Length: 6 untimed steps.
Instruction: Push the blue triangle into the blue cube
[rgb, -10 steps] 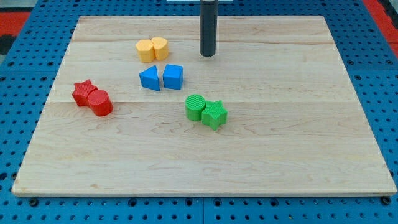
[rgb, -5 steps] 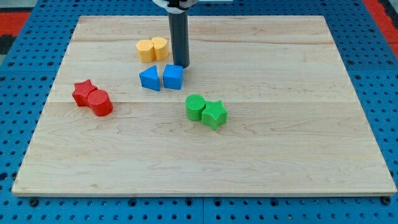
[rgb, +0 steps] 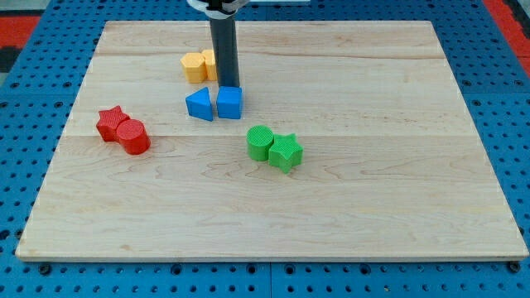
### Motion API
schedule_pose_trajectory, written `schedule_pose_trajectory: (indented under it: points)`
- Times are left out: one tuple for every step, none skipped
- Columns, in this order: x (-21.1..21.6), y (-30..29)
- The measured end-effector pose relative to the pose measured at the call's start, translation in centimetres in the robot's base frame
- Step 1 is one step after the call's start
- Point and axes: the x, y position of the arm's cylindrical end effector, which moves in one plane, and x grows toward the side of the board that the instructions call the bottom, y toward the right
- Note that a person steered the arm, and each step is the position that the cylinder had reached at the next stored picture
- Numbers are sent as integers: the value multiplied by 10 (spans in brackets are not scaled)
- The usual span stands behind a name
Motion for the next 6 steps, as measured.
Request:
schedule_pose_trajectory:
  points:
    - [0,-31]
    - [7,-92]
    - [26,-98]
    - [26,-66]
    - [26,-36]
    - [26,-11]
